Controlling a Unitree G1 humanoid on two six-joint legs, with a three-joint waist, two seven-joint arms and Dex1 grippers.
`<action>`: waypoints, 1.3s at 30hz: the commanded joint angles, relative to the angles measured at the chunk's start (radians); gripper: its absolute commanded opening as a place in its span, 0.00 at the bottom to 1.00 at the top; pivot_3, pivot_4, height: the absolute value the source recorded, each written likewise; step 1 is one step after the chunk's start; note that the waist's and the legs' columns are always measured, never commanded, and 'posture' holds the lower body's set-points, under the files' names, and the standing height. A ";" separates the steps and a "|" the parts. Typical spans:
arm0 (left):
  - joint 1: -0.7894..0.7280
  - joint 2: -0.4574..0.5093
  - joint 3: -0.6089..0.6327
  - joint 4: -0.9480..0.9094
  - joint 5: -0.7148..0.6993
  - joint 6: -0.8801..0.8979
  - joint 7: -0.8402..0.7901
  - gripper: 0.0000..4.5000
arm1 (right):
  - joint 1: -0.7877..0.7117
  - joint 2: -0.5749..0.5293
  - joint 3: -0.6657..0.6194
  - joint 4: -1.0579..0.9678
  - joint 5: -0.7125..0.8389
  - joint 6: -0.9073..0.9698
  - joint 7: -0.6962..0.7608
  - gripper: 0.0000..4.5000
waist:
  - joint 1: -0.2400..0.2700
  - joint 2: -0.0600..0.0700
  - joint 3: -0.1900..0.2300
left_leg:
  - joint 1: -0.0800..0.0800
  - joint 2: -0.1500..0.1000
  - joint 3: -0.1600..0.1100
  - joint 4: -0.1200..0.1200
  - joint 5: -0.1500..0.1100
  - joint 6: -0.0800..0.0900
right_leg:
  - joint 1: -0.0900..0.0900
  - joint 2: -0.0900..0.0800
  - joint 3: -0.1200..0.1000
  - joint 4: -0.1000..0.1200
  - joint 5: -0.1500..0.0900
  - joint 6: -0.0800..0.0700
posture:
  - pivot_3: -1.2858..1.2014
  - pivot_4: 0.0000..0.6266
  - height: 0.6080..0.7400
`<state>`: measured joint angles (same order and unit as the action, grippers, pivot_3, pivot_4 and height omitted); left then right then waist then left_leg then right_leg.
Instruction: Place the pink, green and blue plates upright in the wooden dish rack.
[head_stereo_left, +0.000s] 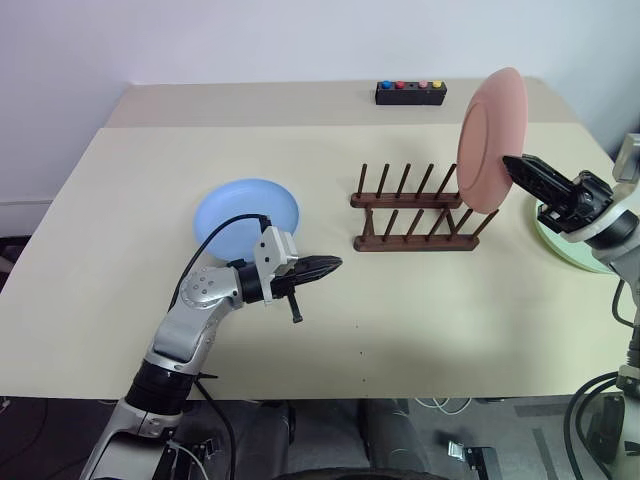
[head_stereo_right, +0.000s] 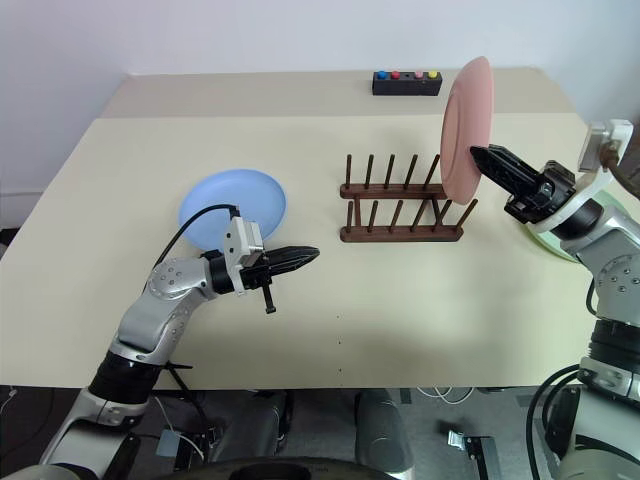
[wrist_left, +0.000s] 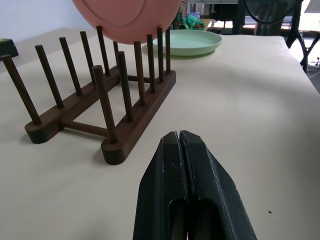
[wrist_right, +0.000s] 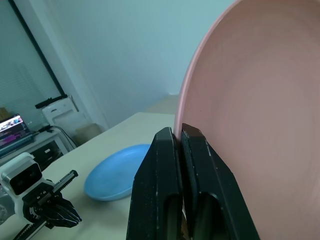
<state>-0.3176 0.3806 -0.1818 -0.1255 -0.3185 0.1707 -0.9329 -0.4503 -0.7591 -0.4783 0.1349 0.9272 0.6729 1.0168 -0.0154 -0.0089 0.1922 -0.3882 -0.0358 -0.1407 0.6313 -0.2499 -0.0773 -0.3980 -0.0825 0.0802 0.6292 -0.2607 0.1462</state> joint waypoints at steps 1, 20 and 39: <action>-0.014 -0.005 0.004 -0.025 -0.012 -0.005 0.000 0.00 | -0.002 -0.016 -0.031 0.001 0.011 0.004 0.005 0.02 | 0.000 0.000 0.000 | 0.000 0.000 0.000 0.000 0.000 0.000 | 0.000 0.000 0.000 0.000 0.000 0.000 | 0.52 0.24 1.00; -0.011 -0.010 0.003 -0.019 -0.011 -0.009 -0.001 0.00 | 0.039 -0.018 -0.079 -0.019 -0.028 -0.052 -0.064 0.99 | 0.000 0.000 0.000 | 0.000 0.000 0.000 0.000 0.000 0.000 | 0.000 0.000 0.000 0.000 0.000 0.000 | 0.52 0.24 1.00; -0.021 -0.022 -0.005 -0.003 -0.011 -0.010 -0.015 0.00 | 0.244 -0.236 0.159 0.256 -0.759 -0.519 -0.307 0.99 | -0.008 0.001 -0.001 | 0.001 0.000 0.001 0.000 0.000 0.000 | 0.000 0.000 0.000 0.000 0.000 0.000 | 0.52 0.24 1.00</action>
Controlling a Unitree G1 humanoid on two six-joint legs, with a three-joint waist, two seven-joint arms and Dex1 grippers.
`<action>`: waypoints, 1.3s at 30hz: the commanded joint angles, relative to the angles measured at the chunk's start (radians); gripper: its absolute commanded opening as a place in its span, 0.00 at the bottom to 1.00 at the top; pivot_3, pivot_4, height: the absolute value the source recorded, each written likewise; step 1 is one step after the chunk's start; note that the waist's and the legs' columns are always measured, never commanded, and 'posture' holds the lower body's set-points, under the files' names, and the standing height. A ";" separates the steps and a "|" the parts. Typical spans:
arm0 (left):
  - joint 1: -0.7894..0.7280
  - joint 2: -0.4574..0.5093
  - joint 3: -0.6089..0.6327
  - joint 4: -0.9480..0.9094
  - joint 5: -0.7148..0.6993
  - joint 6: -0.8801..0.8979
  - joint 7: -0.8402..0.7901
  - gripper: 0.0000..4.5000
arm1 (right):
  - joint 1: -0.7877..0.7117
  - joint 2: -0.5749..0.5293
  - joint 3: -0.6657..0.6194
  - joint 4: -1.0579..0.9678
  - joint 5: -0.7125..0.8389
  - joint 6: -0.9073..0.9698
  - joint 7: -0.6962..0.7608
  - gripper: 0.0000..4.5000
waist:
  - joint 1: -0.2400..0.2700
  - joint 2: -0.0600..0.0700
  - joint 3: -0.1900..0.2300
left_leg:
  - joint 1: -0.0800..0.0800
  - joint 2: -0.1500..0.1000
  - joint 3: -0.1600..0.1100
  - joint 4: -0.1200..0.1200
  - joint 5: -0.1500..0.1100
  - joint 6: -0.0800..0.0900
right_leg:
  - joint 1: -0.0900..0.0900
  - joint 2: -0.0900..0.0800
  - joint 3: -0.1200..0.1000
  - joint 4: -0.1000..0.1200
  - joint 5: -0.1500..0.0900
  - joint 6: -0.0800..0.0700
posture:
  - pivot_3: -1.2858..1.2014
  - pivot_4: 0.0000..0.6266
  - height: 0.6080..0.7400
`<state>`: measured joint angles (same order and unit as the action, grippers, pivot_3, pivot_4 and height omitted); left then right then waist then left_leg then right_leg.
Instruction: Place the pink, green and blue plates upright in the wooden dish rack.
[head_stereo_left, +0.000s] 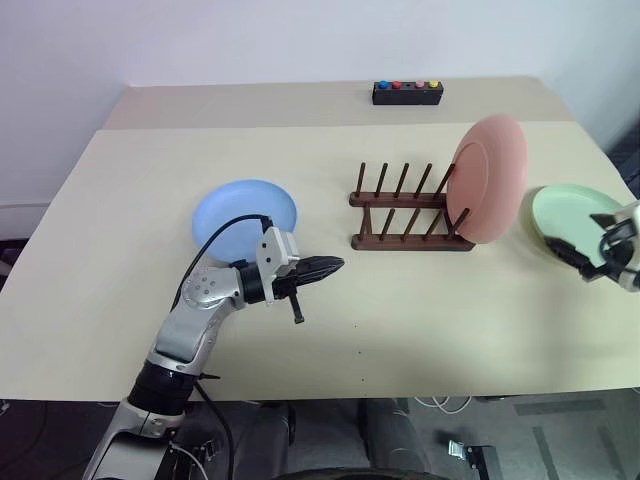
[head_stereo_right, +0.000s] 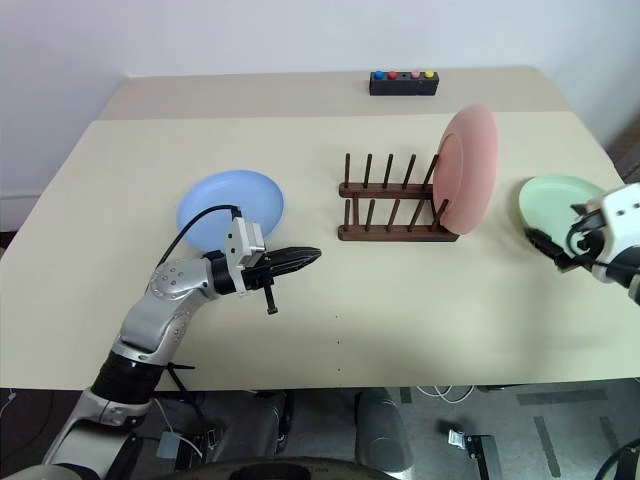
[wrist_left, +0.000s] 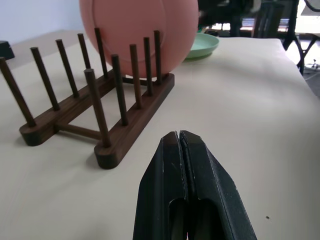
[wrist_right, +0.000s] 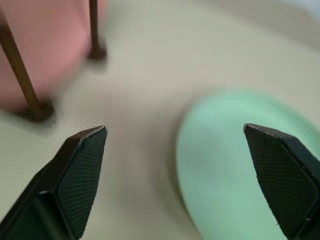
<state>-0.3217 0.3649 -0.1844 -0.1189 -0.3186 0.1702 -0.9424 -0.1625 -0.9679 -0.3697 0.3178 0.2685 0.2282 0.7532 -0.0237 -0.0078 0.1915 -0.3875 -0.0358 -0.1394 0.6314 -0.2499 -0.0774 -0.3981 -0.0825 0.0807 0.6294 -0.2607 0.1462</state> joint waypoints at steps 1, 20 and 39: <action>-0.018 -0.008 -0.004 -0.008 -0.009 -0.011 -0.006 0.00 | -0.067 -0.026 0.071 0.115 -0.127 -0.089 -0.060 0.99 | 0.001 0.000 0.000 | 0.000 0.000 0.000 0.000 0.000 0.000 | 0.000 0.000 0.000 0.000 0.000 0.000 | 0.52 0.24 1.00; -0.008 -0.001 0.003 -0.015 -0.003 -0.015 0.005 0.00 | -0.247 -0.016 0.200 0.457 -0.284 -0.232 -0.167 0.01 | 0.003 0.000 0.000 | 0.000 0.000 0.000 0.000 0.000 0.000 | 0.001 0.000 0.000 0.000 0.000 0.000 | 0.52 0.24 1.00; -0.015 -0.001 0.012 0.006 -0.007 -0.026 0.002 0.00 | -0.412 -0.007 0.054 -0.290 -0.065 -0.313 -0.191 0.01 | -0.017 0.004 0.001 | 0.000 0.000 -0.001 0.000 0.000 0.000 | 0.000 0.000 0.000 0.000 0.000 0.000 | 0.52 0.24 1.00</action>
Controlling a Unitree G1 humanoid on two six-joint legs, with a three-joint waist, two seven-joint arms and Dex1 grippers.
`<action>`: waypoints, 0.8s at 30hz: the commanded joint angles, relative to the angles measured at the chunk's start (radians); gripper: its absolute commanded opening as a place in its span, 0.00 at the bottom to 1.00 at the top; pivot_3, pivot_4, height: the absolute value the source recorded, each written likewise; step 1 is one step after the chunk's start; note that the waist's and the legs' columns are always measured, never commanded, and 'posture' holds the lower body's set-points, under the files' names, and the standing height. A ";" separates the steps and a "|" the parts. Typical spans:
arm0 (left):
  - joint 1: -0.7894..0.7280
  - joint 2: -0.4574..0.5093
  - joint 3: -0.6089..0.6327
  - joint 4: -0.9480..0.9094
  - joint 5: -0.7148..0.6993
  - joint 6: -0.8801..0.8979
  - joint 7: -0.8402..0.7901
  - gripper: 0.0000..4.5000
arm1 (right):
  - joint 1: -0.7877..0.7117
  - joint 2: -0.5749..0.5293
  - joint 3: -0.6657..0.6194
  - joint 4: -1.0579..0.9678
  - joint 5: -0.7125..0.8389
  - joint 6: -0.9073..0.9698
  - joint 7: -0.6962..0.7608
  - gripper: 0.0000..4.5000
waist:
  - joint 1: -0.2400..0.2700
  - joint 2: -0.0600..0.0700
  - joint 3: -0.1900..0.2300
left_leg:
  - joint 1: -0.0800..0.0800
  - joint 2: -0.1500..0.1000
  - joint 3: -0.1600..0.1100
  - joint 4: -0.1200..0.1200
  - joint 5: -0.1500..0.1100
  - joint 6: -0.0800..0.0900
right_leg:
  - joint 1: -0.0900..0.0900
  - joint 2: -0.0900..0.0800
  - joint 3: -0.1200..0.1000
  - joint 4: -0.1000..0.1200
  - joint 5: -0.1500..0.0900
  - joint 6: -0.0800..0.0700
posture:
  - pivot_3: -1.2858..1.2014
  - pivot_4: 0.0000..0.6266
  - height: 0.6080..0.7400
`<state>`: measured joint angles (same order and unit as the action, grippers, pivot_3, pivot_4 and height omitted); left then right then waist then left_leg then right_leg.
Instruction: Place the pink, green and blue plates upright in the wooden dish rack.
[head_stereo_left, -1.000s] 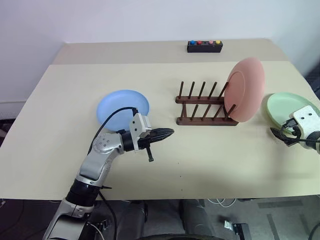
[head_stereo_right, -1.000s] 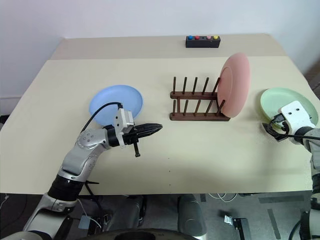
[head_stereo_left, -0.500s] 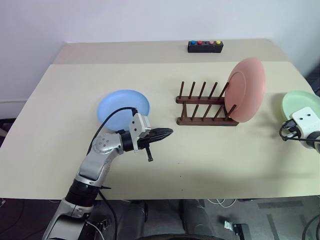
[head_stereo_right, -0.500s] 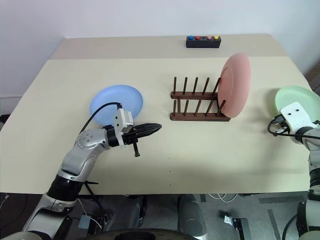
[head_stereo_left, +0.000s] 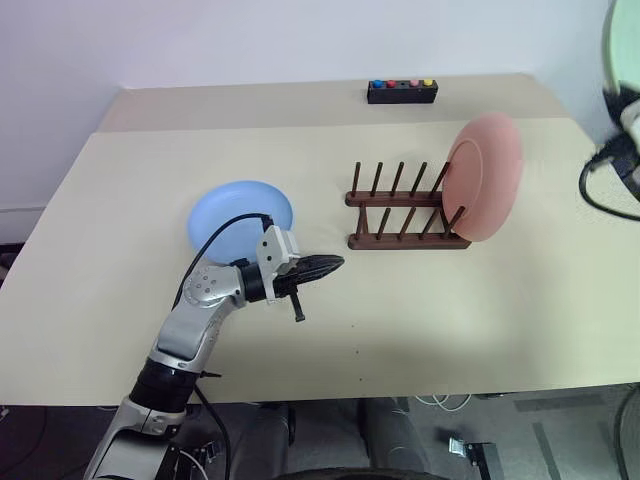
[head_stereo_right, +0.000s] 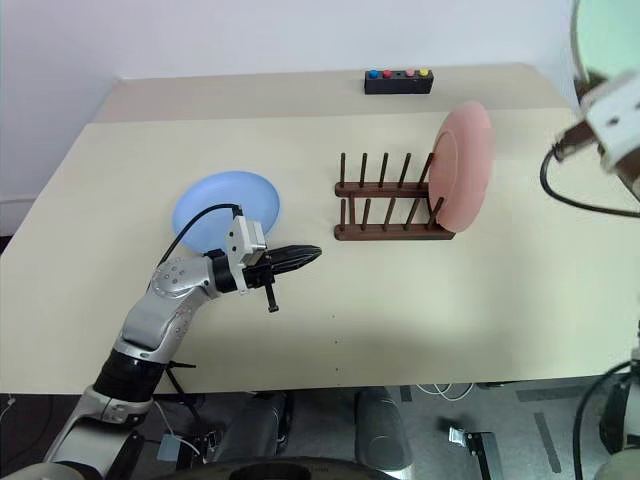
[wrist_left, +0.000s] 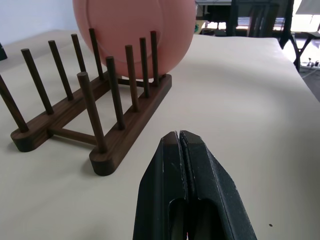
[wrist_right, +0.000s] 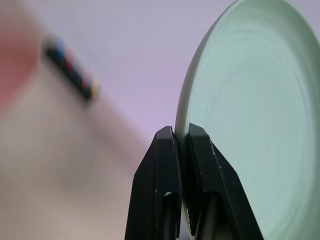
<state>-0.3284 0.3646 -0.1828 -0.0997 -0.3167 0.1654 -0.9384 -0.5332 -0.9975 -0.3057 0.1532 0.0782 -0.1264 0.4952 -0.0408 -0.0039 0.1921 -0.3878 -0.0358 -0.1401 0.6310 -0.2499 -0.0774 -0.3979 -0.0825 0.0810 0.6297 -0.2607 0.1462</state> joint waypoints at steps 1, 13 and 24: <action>-0.007 -0.003 0.009 -0.015 -0.008 -0.022 -0.002 0.00 | -0.055 0.043 -0.001 -0.182 0.197 0.078 0.103 0.01 | 0.000 0.000 0.000 | 0.000 0.000 0.000 0.000 0.000 0.000 | 0.000 0.000 0.000 0.000 0.000 0.000 | 0.52 0.24 1.00; 0.009 -0.002 0.006 -0.029 -0.004 -0.019 0.005 0.00 | 0.015 0.231 -0.017 -0.510 0.872 0.584 0.212 0.01 | 0.009 0.000 0.000 | -0.001 0.000 -0.002 0.000 0.000 0.000 | -0.001 0.000 0.000 0.000 0.000 0.000 | 0.52 0.24 1.00; 0.014 0.000 0.003 -0.037 -0.004 -0.013 0.007 0.00 | 0.071 0.331 -0.050 -0.473 1.036 0.741 0.113 0.01 | 0.025 0.000 0.000 | -0.001 0.000 -0.001 0.001 0.000 0.000 | -0.001 0.000 0.000 0.001 0.000 0.000 | 0.52 0.24 1.00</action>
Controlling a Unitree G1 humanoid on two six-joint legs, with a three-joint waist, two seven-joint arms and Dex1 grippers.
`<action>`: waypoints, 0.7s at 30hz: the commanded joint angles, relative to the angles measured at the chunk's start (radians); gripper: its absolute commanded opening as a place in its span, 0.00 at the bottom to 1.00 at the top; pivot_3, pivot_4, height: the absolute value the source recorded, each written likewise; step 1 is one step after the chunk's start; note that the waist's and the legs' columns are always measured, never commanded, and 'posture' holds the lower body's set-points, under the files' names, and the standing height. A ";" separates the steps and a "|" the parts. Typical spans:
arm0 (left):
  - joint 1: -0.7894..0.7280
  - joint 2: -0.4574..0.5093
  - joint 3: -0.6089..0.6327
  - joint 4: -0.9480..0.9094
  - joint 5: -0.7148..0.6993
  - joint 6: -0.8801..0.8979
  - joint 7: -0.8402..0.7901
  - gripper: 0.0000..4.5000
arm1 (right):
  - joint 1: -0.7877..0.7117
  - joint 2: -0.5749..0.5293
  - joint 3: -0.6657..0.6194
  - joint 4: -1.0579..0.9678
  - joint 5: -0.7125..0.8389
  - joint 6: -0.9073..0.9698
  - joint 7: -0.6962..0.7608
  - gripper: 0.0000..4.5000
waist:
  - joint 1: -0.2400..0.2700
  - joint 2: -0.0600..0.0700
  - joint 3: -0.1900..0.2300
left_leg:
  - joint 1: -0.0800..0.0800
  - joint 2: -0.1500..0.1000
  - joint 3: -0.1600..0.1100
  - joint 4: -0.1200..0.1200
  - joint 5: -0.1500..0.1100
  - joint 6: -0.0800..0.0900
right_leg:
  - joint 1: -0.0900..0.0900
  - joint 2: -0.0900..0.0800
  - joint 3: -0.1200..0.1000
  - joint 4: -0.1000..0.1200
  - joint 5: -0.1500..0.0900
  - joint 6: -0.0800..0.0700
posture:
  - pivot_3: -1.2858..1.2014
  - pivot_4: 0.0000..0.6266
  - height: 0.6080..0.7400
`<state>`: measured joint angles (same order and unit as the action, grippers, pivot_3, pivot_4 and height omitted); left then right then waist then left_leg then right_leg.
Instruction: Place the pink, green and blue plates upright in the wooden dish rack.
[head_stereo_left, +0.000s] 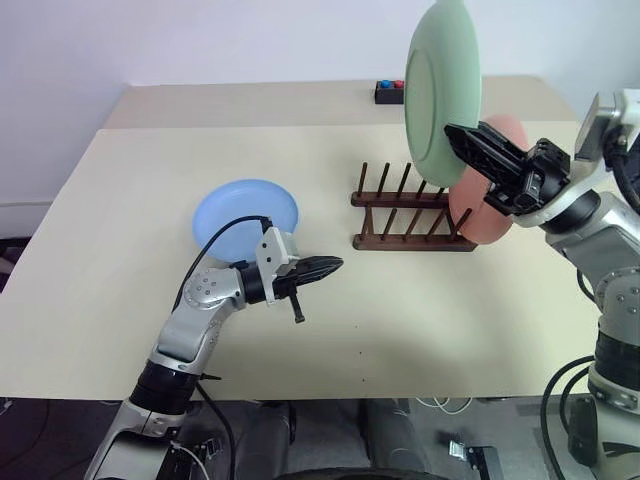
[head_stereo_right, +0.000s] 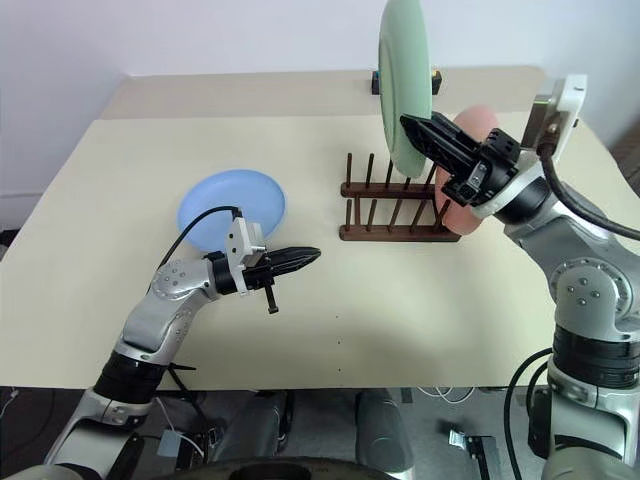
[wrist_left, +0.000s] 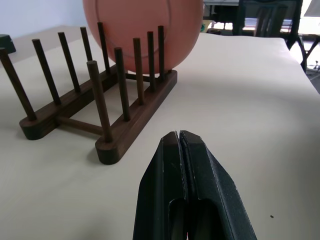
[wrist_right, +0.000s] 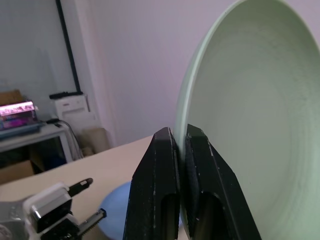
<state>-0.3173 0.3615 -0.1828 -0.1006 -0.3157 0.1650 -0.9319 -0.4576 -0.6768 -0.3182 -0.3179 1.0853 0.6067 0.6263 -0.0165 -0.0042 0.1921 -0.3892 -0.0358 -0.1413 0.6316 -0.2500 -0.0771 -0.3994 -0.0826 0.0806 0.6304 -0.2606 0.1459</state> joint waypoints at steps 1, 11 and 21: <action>0.002 0.003 0.003 -0.035 -0.005 -0.013 0.000 0.00 | 0.000 0.013 -0.037 0.008 0.027 0.016 -0.022 0.01 | 0.002 0.000 0.000 | 0.000 0.000 0.000 0.000 0.000 0.000 | 0.000 0.000 0.000 0.000 0.000 0.000 | 0.52 0.24 1.00; -0.002 0.002 0.001 -0.031 -0.003 -0.014 -0.001 0.00 | 0.024 0.049 -0.041 0.075 -0.032 0.009 -0.034 0.01 | 0.000 0.000 0.000 | 0.000 0.000 0.000 0.000 0.000 0.000 | 0.000 0.000 0.000 0.000 0.000 0.000 | 0.52 0.24 1.00; -0.003 0.003 -0.002 -0.028 0.002 -0.014 0.000 0.00 | 0.021 0.062 -0.046 0.098 -0.037 0.027 -0.040 0.01 | 0.000 0.000 0.000 | 0.000 0.000 0.000 0.000 0.000 0.000 | 0.000 0.000 0.000 0.000 0.000 0.000 | 0.52 0.24 1.00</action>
<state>-0.3174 0.3620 -0.1835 -0.1005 -0.3139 0.1651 -0.9323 -0.4267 -0.6154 -0.3247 -0.2088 1.0355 0.6388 0.5882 -0.0167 -0.0042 0.1921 -0.3893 -0.0358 -0.1411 0.6313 -0.2500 -0.0771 -0.3999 -0.0825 0.0806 0.6304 -0.2606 0.1460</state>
